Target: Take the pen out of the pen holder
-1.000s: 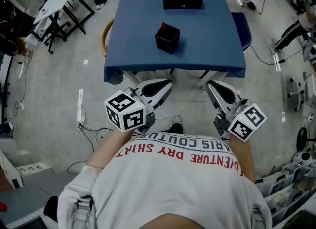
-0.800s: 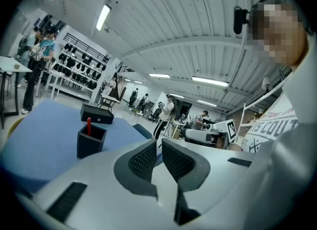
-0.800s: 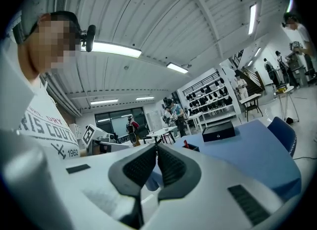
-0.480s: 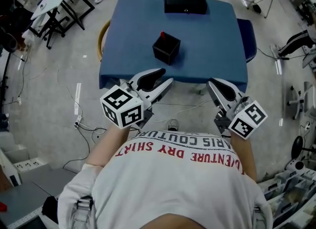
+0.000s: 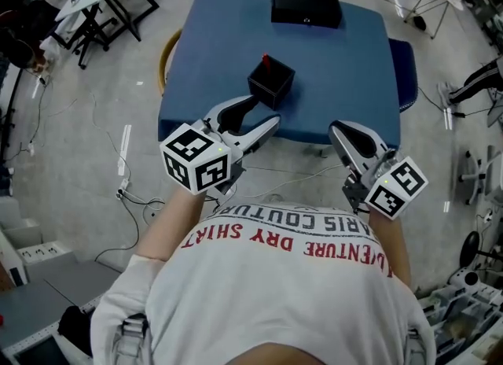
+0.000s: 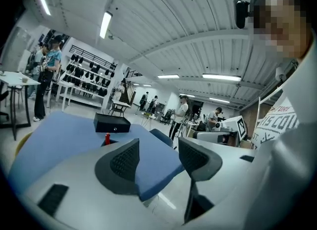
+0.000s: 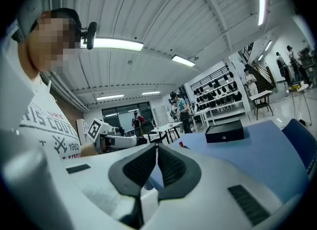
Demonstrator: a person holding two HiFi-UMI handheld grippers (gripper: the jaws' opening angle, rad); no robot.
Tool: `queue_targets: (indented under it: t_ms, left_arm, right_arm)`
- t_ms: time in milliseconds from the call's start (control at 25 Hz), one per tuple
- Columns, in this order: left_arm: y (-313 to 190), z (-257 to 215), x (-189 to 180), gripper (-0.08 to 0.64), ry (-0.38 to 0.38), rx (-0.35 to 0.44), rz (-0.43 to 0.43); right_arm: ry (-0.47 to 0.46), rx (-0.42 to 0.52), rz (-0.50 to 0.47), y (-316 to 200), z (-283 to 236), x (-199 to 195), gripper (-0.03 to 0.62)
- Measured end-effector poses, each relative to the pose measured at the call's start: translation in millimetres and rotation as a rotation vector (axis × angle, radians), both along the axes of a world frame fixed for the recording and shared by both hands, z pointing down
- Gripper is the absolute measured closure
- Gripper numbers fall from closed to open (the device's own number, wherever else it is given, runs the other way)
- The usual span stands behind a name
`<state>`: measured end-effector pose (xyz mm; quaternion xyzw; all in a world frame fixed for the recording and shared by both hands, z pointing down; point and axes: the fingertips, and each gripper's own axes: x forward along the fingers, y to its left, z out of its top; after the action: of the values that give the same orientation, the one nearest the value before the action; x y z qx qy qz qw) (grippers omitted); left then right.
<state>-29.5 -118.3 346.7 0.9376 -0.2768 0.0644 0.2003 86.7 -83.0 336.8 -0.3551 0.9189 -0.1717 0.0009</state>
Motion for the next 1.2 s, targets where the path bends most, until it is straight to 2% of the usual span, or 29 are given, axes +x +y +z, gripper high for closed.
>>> queue_targets:
  t_ms: [360,600,840,1200]
  left_arm:
    - [-17.2,-1.8,2.4,0.295,-0.049,0.025,-0.041]
    - [-33.7,8.4,3.6,0.291,-0.075,0.011,-0.081]
    - [-62.0,14.6,7.6,0.291,-0.062,-0.025,-0.097]
    - [-110.6,30.8,12.9,0.293,-0.125,-0.051,-0.144]
  right_arm:
    - [0.002,0.008,-0.027,-7.7,-0.6,0.5,0.566]
    - [0.004,0.026,-0.046,-23.9,-3.4,7.1,0.566]
    - [-0.005,0.006,-0.059,-52.1,1.0,12.8,0.566]
    - [-0.009,-0.041,-0.087,-102.3,10.5,25.5,0.566]
